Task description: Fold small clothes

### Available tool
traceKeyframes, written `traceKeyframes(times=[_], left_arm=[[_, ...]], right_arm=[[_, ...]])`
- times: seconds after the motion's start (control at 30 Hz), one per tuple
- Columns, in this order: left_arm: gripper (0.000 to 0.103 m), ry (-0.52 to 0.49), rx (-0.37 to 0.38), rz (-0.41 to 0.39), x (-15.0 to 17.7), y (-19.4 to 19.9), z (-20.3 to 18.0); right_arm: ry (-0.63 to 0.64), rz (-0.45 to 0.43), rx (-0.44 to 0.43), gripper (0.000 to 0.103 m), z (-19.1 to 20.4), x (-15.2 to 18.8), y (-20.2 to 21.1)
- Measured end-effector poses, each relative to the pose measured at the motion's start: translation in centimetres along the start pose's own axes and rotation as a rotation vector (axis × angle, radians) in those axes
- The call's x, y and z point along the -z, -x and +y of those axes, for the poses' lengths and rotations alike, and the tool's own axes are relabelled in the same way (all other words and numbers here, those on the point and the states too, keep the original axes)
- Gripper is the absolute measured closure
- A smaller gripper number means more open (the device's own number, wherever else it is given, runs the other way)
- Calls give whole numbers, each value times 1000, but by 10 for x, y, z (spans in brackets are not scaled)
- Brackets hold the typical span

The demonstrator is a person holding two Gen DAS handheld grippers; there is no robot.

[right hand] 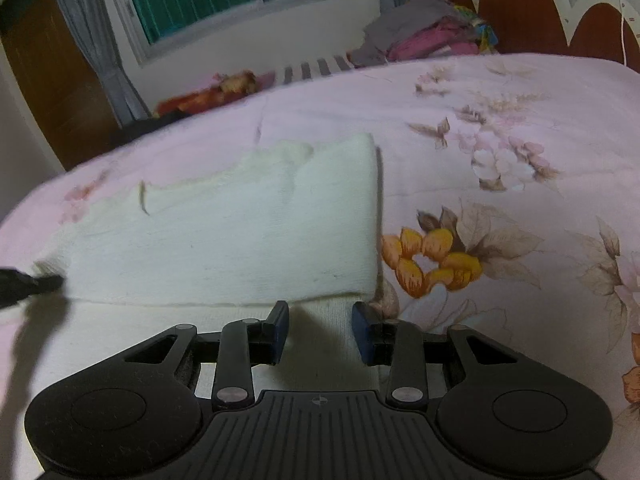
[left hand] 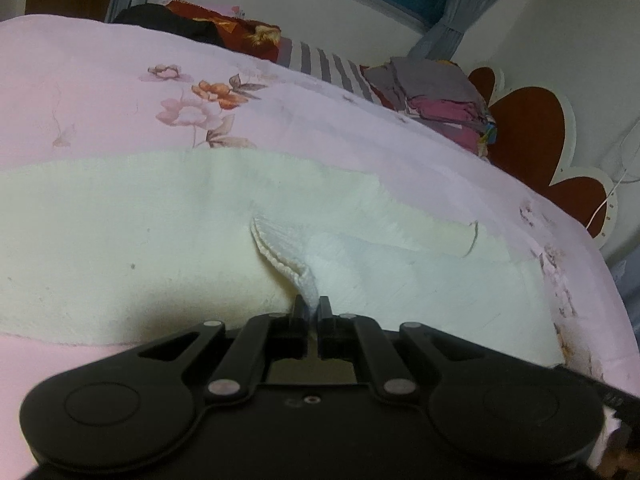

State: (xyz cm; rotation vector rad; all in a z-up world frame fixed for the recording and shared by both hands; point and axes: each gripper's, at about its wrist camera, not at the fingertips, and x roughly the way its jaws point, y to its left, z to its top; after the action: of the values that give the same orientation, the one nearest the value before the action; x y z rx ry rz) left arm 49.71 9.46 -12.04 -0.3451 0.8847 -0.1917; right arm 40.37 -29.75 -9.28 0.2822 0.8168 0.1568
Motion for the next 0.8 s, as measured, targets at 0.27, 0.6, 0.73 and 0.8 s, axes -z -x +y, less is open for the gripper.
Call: traceKeyframes(times=[0.27, 0.6, 0.73, 0.8], left_arm=[[36, -202, -127, -167, 11, 32, -37], [27, -264, -34, -59, 15, -13, -74], [29, -314, -70, -57, 5, -35, -84], [29, -306, -85, -75, -2, -34, -74]], right_arm=[[5, -27, 20, 101, -4, -16, -9], [48, -15, -57, 100, 15, -29, -27], [153, 51, -221, 100, 62, -36, -70], [233, 56, -249, 100, 75, -38, -79]])
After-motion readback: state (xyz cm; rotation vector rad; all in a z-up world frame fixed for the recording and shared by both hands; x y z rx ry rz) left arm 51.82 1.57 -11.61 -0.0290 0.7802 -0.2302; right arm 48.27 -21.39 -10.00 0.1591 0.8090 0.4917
